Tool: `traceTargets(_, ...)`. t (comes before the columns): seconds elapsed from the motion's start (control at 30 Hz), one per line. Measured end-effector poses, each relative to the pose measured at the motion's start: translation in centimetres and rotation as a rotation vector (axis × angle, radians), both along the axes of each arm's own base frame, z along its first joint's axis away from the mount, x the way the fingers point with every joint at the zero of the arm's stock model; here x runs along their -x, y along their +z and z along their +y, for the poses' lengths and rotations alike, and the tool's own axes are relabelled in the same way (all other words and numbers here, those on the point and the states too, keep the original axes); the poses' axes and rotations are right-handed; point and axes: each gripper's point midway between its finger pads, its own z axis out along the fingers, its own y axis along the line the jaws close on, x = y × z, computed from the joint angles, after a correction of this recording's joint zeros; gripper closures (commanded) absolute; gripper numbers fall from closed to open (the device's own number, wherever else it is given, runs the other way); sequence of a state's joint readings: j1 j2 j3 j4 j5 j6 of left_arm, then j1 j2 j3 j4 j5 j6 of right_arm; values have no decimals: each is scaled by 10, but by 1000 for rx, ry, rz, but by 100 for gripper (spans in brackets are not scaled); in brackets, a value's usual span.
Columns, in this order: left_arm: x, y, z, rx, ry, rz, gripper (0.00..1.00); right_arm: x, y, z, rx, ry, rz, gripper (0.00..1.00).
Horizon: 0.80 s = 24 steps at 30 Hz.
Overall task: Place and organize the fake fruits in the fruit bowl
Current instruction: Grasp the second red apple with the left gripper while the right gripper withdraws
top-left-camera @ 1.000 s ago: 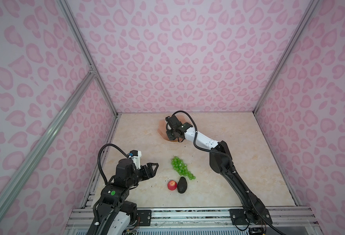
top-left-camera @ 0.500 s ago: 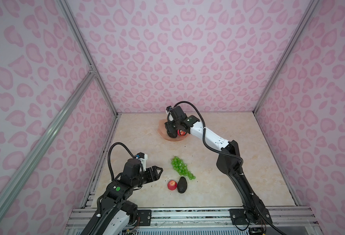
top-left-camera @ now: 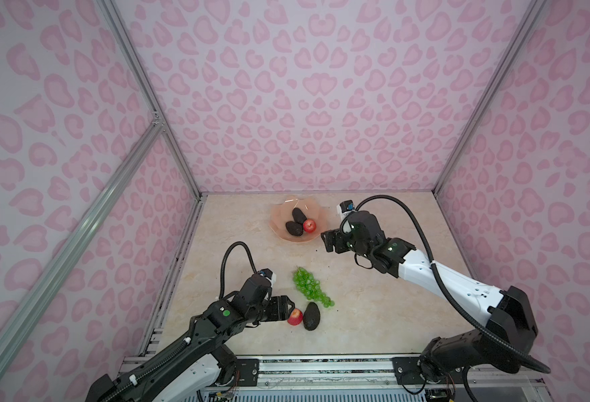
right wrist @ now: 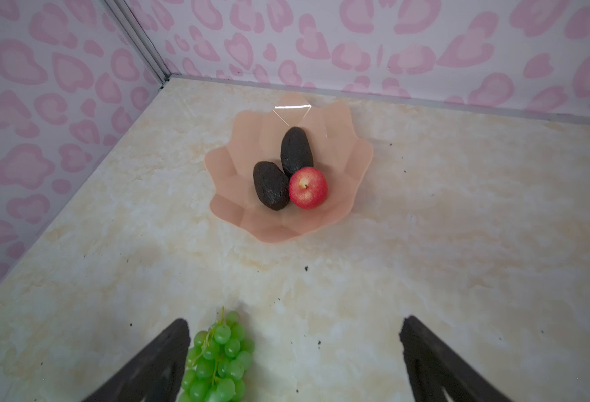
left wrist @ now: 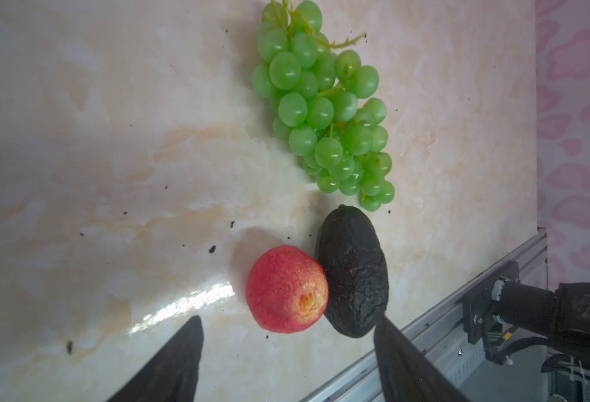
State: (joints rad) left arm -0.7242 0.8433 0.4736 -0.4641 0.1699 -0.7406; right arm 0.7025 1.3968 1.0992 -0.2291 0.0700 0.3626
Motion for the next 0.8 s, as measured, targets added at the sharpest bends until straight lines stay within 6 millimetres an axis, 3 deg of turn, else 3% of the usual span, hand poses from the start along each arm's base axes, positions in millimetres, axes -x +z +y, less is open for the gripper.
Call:
traceTargets(0.17,8,-14,-13,-63,-55,26,22,20,-24,-44,-22,-115,45,5)
traceTargets(0.3,10,-27,-18,-107,-72,46,22,26,-32,-65,-45,-175,63,5)
traceTargets(0.6,5,-48,-13,-193,-30,72,33,25,-21,-76,-80,-209,41,5)
traceTargets(0.8,-6,-50,-16,-230,-11,63,49,27,-23,-79,-78,-214,45,5)
